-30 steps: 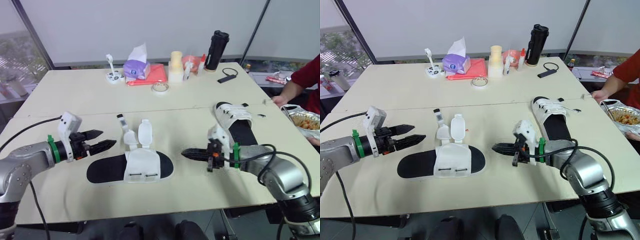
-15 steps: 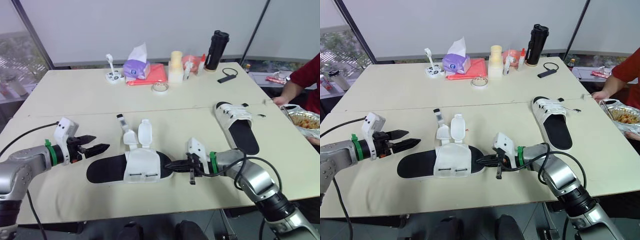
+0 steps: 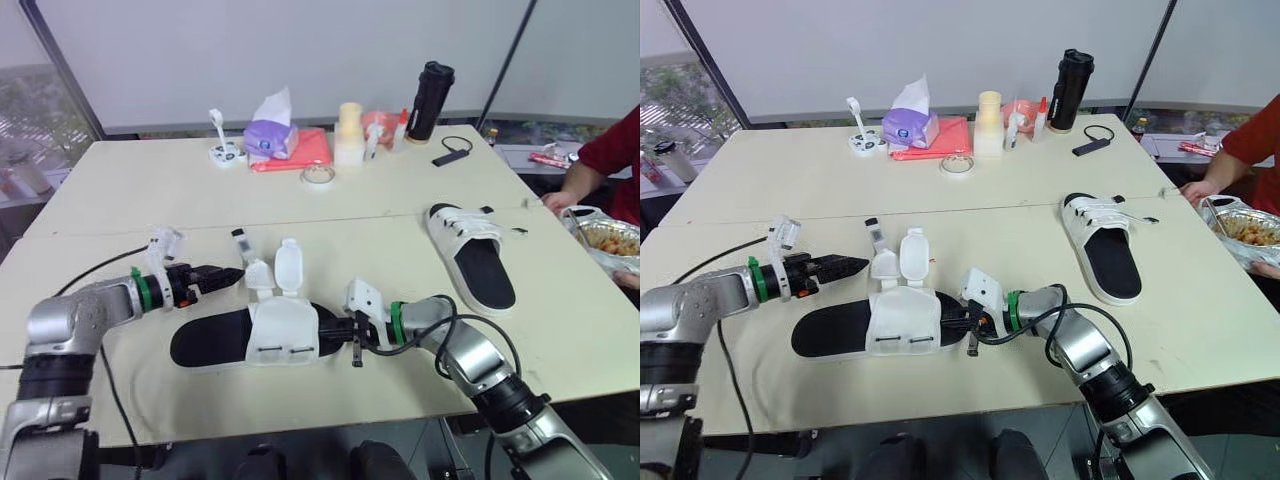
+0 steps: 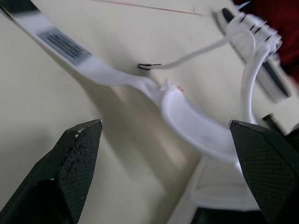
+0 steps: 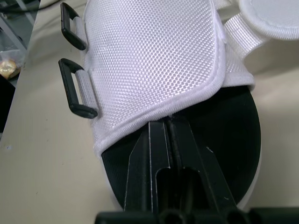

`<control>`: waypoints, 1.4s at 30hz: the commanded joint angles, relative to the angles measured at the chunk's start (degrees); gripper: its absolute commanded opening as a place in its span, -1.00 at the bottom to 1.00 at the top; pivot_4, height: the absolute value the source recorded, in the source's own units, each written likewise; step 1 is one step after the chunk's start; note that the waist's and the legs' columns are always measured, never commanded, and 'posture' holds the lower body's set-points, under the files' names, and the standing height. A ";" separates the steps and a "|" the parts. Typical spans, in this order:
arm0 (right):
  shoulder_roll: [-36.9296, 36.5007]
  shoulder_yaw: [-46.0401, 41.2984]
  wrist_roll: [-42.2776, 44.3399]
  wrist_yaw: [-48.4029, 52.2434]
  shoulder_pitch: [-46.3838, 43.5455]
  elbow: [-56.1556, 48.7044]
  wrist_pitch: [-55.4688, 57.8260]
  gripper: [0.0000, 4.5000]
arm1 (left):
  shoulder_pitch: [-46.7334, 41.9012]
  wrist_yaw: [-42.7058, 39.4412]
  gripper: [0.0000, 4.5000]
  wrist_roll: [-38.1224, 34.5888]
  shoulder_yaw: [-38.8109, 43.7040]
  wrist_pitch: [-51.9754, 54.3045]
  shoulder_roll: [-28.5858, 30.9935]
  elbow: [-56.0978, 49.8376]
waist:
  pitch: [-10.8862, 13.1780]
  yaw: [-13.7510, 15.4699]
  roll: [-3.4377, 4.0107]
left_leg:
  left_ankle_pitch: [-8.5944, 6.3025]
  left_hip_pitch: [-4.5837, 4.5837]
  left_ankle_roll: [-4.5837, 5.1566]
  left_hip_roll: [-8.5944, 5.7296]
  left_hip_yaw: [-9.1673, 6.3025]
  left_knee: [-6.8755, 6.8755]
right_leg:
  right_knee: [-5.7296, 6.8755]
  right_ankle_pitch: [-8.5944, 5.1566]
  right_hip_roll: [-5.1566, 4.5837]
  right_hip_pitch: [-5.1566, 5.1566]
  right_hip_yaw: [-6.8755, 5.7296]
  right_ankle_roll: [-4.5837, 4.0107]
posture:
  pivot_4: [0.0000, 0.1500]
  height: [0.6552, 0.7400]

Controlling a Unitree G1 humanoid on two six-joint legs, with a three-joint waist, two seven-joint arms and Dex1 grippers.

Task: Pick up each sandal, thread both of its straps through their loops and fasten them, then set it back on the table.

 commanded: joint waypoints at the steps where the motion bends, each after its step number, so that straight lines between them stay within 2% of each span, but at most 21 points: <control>1: 1.22 1.03 -1.71 -0.38 0.15 1.46 -0.46 -0.98 | -2.51 0.21 1.00 -2.98 2.63 6.58 -0.88 2.67 | 0.00 -0.12 0.00 | 0.00 0.01 0.00 0.00 0.00 0.00 | 0.01 0.00 0.00 0.00 0.00 0.00 | 1.00 1.00; 7: 2.63 0.93 -2.68 -1.11 0.87 1.91 -1.06 -0.98 | -6.10 2.98 1.00 -1.32 3.42 7.51 -5.10 9.26 | -0.02 0.00 -0.02 | 0.02 0.02 -0.03 0.00 -0.04 0.00 | 0.02 0.00 -0.01 0.02 -0.01 0.00 | 1.00 1.00; 10: 3.02 0.54 -2.90 -1.65 1.06 1.85 -0.96 -0.98 | -9.67 5.16 1.00 -0.19 4.67 5.07 -8.46 16.17 | -0.03 0.23 -0.03 | 0.02 0.02 -0.04 0.00 -0.03 0.00 | 0.02 0.00 -0.01 0.02 -0.02 0.00 | 1.00 1.00; 13: 3.25 0.25 -3.06 -2.04 1.17 1.76 -0.84 -0.98 | -14.40 7.42 1.00 1.10 7.19 0.18 -11.60 26.00 | -0.06 0.42 -0.07 | 0.06 0.04 -0.11 -0.01 -0.05 0.01 | 0.03 0.01 -0.02 0.06 -0.06 -0.01 | 1.00 1.00; 21: 3.95 0.11 -3.74 -2.37 1.29 1.56 -0.59 -0.98 | -23.05 9.00 1.00 5.75 11.03 -14.60 -13.79 45.49 | -0.07 0.17 -0.08 | 0.08 0.10 -0.15 -0.03 -0.07 0.02 | 0.04 0.03 -0.02 0.10 -0.09 -0.02 | 1.00 1.00; 24: 4.00 0.05 -3.88 -2.52 1.36 1.50 -0.51 -1.00 | -24.41 8.50 0.60 7.20 11.61 -18.13 -13.83 48.98 | -0.08 0.06 -0.08 | 0.08 0.11 -0.15 -0.02 -0.07 0.01 | 0.05 0.03 -0.01 0.10 -0.09 -0.02 | 1.00 1.00; 29: 3.98 -0.07 -4.06 -2.73 1.76 1.15 -0.41 -1.00 | -25.84 6.03 -0.57 10.12 10.28 -20.78 -14.59 51.15 | -0.07 0.19 -0.08 | 0.08 0.10 -0.15 -0.02 -0.07 0.01 | 0.05 0.03 -0.01 0.09 -0.09 -0.02 | 1.00 1.00; 31: 3.98 -0.15 -4.13 -2.74 1.79 1.19 -0.42 -1.00 | -26.61 5.76 -0.97 10.89 10.47 -21.32 -14.84 51.65 | -0.08 0.31 -0.08 | 0.09 0.11 -0.15 -0.02 -0.08 0.01 | 0.06 0.04 -0.01 0.13 -0.10 -0.02 | 1.00 1.00; 37: 4.13 -0.48 -4.46 -3.37 1.79 1.71 -0.77 -1.00 | -28.64 2.44 -0.97 13.94 9.35 -23.93 -13.58 50.17 | -0.08 0.14 -0.09 | 0.10 0.11 -0.17 -0.03 -0.10 -0.01 | 0.05 0.04 0.00 0.11 -0.11 -0.02 | 1.00 1.00; 40: 3.97 -0.52 -4.97 -3.65 1.93 2.33 -1.56 -1.00 | -27.97 -2.13 -0.97 19.52 3.39 -32.75 -13.35 41.70 | -0.06 0.26 -0.12 | 0.12 0.08 -0.21 -0.03 -0.09 -0.01 | 0.04 0.04 0.00 0.10 -0.11 -0.02 | 1.00 1.00; 42: 3.82 -0.63 -5.48 -3.91 1.99 3.08 -2.31 -1.00 | -24.06 -5.54 -0.97 25.91 -3.29 -44.02 -12.42 31.37 | -0.05 0.26 -0.11 | 0.17 0.05 -0.31 -0.03 -0.10 -0.02 | 0.03 0.04 -0.01 0.09 -0.12 -0.02 | 1.00 1.00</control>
